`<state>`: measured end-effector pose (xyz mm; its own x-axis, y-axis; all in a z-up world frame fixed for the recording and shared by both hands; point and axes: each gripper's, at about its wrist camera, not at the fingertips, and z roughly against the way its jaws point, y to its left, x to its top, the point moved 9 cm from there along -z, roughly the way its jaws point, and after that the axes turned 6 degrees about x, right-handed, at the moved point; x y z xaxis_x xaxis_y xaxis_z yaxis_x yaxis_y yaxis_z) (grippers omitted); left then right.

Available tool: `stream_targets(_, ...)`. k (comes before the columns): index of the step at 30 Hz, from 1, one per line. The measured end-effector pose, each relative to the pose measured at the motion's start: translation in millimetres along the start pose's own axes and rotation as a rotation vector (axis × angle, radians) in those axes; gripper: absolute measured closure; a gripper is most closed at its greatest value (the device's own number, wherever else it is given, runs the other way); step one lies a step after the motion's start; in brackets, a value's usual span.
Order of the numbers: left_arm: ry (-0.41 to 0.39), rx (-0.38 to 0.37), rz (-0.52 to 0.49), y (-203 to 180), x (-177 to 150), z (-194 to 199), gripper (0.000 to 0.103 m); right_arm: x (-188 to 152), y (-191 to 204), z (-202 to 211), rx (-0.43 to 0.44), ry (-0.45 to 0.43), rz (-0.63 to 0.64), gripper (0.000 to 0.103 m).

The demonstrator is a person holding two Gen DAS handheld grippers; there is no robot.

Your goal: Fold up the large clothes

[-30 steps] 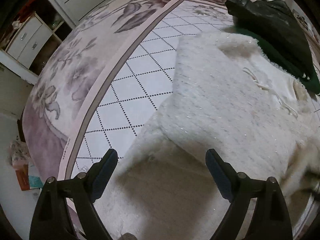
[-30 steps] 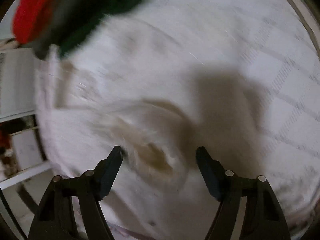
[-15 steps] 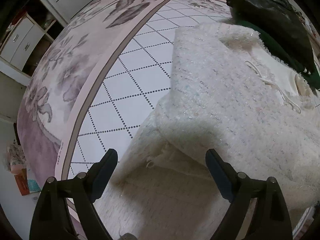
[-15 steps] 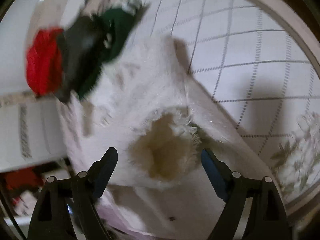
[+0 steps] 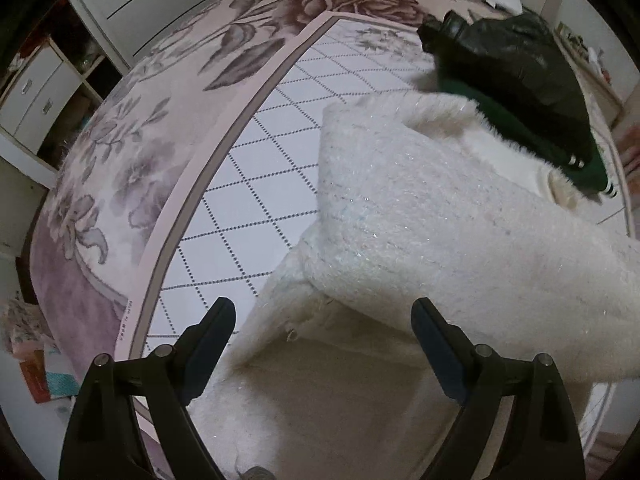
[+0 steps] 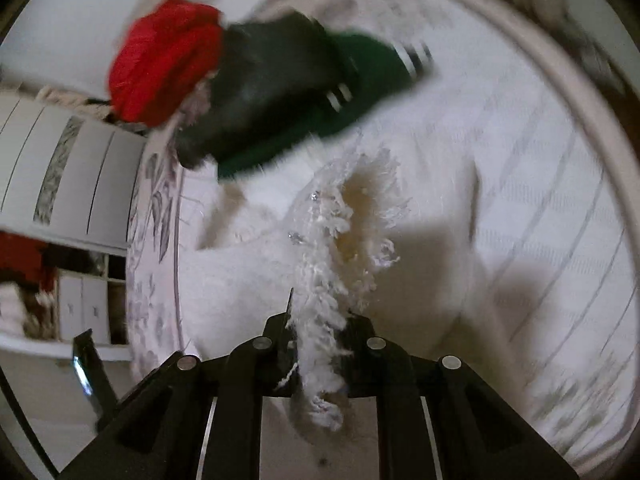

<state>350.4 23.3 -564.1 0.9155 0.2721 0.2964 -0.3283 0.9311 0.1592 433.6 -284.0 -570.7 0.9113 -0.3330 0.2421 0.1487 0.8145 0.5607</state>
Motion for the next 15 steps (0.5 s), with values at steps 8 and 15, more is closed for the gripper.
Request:
stream_targets(8,0.038,0.050,-0.022,-14.4,8.7,-39.2,0.013,10.3,-106.3,-82.7,-0.234,0.263,-0.060,0.073)
stream_targets(15,0.018,0.075,-0.053,-40.2,14.7,-37.7,0.013,44.7,-122.3,-19.0,-0.138,0.117,-0.207,0.037)
